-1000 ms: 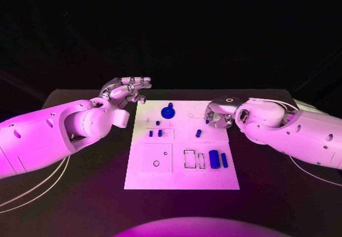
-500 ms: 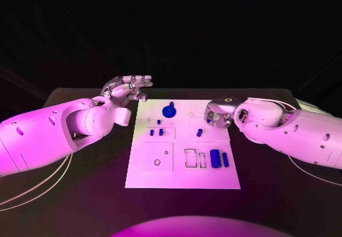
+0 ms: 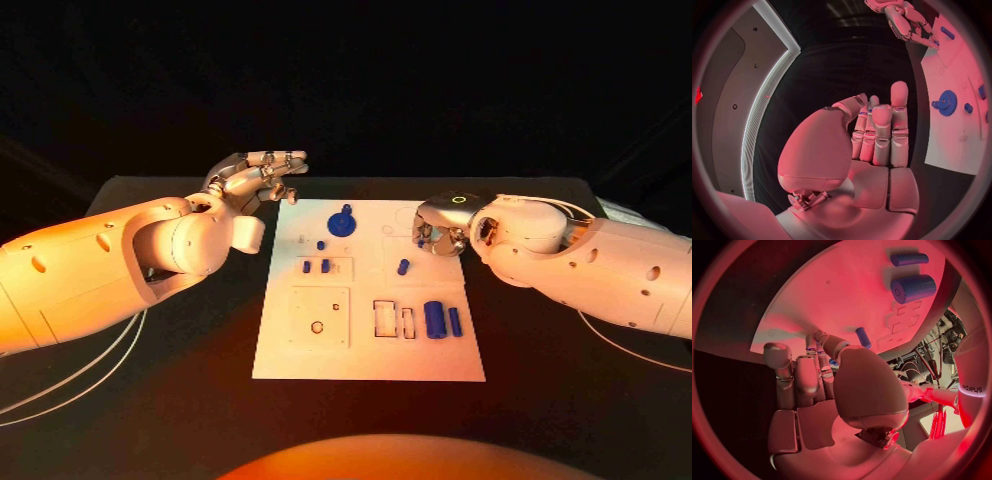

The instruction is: Assemble the parts on the task board

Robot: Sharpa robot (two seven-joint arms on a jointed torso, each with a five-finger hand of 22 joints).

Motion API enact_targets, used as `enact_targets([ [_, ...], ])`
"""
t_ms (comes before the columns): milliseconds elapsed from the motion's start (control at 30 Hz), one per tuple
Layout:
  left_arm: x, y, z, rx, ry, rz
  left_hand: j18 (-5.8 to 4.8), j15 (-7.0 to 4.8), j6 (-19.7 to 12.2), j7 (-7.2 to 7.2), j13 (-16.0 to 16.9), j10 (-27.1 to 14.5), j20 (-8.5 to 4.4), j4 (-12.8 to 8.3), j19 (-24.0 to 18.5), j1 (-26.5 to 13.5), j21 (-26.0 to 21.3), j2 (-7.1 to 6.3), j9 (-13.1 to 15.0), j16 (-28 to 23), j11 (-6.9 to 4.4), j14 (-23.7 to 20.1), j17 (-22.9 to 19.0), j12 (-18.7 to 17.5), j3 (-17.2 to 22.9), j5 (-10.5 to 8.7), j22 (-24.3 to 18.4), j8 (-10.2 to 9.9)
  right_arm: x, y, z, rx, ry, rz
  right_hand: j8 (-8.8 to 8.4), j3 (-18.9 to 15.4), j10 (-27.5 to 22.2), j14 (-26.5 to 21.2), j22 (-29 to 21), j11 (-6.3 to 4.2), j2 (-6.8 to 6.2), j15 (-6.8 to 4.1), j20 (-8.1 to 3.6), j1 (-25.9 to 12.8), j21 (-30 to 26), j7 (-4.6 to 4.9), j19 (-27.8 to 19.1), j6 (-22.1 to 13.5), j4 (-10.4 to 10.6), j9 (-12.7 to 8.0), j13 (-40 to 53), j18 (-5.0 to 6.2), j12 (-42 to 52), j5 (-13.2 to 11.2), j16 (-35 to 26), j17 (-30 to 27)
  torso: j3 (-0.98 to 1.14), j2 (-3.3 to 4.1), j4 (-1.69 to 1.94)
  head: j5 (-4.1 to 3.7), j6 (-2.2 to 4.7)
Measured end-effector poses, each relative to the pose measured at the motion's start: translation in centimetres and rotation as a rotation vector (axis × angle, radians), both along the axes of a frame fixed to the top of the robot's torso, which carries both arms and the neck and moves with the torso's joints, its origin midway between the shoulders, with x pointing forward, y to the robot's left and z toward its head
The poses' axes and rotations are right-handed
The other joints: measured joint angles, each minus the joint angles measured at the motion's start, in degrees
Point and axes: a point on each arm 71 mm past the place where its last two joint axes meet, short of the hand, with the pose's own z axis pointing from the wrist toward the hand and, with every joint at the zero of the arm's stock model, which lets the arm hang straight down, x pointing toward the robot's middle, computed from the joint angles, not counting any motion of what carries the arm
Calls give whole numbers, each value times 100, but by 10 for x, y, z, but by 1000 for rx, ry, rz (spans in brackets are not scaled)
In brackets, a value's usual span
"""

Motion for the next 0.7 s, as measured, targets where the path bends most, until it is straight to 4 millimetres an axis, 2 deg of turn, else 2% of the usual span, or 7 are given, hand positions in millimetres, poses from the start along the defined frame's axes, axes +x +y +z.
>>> enact_targets([
  [367, 0, 0, -1, 1, 4, -2, 0, 1, 42, -42, 26, 0, 0, -39, 0, 30, -27, 30, 8, 0, 0, 1, -37, 76, -8, 0, -31, 45, -5, -4, -1, 44, -39, -4, 0, 15, 29, 0, 30, -10, 8, 0, -20, -7, 23, -25, 20, 25, -16, 3, -28, 0, -34, -13, 22, 8, -3, -2, 0, -14, 13],
  [700, 2, 1, -2, 5, 7, 2, 0, 1, 42, -42, 35, 0, 0, -55, 0, 30, -27, 30, 8, 0, 0, 1, -37, 98, -23, 0, -38, 69, -8, -13, 17, 139, -73, -27, -1, 12, 30, 0, 39, -10, 30, 1, -20, -31, 46, -27, 19, 25, -20, 36, -44, 0, -91, -24, 22, 10, -2, -5, -7, -2, 18],
])
